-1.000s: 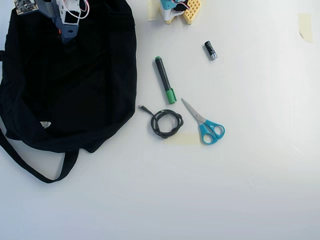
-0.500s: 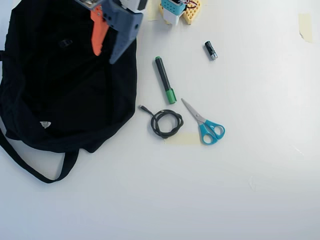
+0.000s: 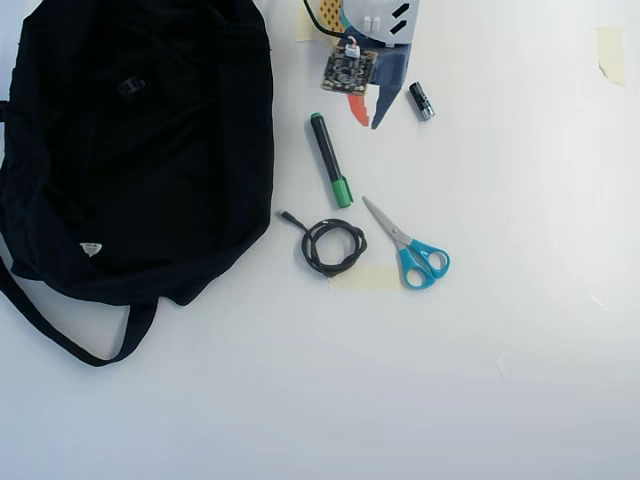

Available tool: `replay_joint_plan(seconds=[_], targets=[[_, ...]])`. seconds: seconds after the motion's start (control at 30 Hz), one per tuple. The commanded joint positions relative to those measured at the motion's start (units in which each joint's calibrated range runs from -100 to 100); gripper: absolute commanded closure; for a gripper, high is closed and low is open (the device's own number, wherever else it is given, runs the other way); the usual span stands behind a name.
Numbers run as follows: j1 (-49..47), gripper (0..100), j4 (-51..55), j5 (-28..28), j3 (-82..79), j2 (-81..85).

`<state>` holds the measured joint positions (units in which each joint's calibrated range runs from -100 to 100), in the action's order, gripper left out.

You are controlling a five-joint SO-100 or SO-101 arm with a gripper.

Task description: Put the bike light into the black bag

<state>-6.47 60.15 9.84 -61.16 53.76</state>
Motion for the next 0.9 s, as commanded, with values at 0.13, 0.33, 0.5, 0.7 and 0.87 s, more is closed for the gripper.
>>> replay_joint_plan(seconds=[0.13,0.33,0.5,0.7,0.87], targets=[[-0.19,98,-6.06,-5.75,-25.09,21.93],[0.18,98,-5.29,-6.22,-38.48,36.2],[0.11,98,5.82,-6.22,-38.3,43.84],[0.18,98,12.89,-6.17,-38.12,45.83],[0.33,98,12.8,-6.17,-38.12,45.83]])
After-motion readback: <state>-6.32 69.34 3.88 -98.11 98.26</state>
